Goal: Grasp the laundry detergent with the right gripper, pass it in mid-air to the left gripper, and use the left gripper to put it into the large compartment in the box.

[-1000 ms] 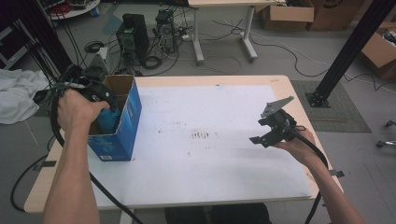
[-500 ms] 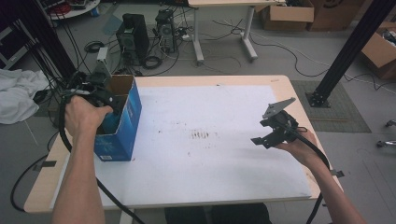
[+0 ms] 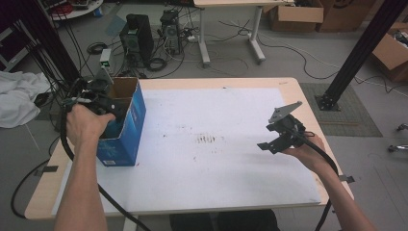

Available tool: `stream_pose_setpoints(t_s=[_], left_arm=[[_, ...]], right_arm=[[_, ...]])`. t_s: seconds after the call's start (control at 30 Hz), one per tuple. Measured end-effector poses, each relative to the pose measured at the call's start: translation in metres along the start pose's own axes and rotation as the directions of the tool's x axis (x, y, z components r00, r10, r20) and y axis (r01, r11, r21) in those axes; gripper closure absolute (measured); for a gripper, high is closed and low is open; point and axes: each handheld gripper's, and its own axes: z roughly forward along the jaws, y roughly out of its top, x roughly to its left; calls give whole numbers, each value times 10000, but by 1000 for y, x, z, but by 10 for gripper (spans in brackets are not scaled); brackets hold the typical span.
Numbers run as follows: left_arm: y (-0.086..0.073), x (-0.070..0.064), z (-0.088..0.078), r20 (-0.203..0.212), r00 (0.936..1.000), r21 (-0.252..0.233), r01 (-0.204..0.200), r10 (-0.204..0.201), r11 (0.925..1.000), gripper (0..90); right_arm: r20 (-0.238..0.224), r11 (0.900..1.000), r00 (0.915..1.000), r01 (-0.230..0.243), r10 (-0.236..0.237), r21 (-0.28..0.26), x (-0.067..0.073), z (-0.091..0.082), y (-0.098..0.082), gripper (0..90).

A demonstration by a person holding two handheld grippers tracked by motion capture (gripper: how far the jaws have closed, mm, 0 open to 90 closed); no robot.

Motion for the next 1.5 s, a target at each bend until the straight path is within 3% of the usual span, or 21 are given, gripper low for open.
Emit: stream_pose_setpoints(t_s=[0.3,0.53,1.5], left_arm=[[-2,1,0,69,10000,9,13,-13,10000,385],[-4,-5,-1,-135,9999,39,-97,97,9999,384],[0,-2,0,-61,9999,70,124,-124,9999,379]], right_arm=[[-19,10000,10000,24,-24,32,1,1,0,217],[-41,10000,10000,29,-29,21,3,1,1,217],[-26,10000,10000,-23,23,59,1,2,-1,221]])
